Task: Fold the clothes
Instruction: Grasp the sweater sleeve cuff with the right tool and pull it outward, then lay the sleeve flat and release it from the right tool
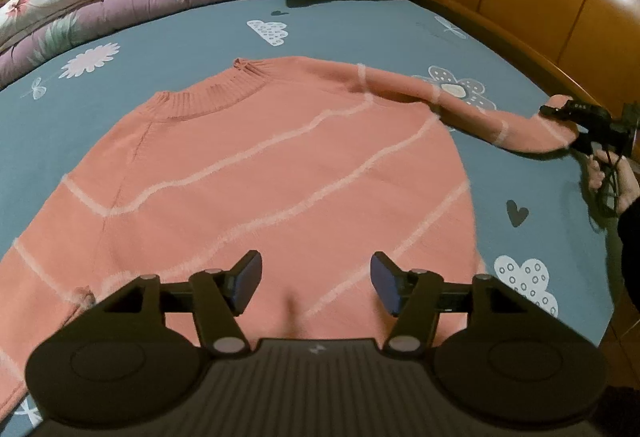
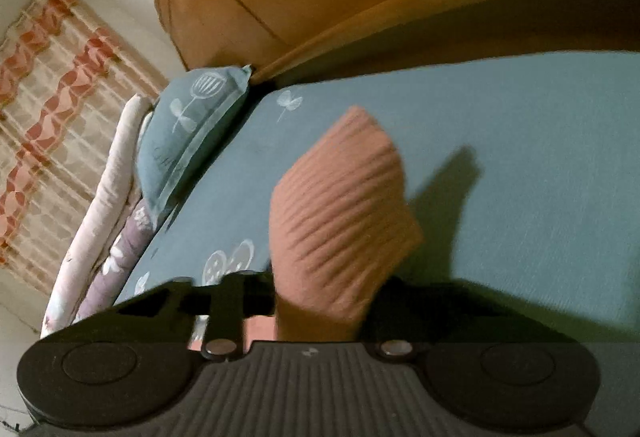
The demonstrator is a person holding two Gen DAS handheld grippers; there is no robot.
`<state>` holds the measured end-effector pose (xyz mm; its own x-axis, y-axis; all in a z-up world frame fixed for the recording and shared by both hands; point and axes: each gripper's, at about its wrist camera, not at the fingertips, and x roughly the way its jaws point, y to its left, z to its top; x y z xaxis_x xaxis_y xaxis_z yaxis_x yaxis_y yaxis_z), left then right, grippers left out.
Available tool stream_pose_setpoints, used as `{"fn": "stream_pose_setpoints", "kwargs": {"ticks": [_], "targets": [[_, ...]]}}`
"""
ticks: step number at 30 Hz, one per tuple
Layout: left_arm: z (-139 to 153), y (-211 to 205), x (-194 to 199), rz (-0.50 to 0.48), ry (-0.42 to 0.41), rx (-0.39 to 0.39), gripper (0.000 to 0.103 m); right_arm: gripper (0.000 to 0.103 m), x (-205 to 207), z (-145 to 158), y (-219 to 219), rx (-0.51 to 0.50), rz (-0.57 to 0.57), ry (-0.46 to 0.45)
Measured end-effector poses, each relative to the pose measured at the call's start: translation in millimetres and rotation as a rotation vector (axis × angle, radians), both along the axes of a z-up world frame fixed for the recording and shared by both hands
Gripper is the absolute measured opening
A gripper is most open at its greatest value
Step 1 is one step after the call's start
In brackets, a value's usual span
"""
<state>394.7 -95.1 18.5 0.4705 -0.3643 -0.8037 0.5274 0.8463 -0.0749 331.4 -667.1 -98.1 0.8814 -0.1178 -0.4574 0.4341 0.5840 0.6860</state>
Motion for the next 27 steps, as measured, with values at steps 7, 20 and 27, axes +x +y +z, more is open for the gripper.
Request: {"fn": "stream_pose_setpoints", "kwargs": {"ticks": [7, 20, 27], "targets": [[-3.5, 2.3, -0.4, 0.023, 0.008, 0.009, 0.061, 0.012, 18.7, 45.6, -19.5, -0.172, 0.038, 0.006], [-4.2, 10.3, -6.1, 0.045, 0.007, 0.001, 0.062, 0.038, 54.0, 71.3, -46.6, -0.387, -0.087, 0.178], [-11.7, 7.0, 0.4, 0.053, 0.026, 0.0, 0.063, 0.039, 50.3, 89.0, -20.4, -0.396, 0.053, 0.114]]}}
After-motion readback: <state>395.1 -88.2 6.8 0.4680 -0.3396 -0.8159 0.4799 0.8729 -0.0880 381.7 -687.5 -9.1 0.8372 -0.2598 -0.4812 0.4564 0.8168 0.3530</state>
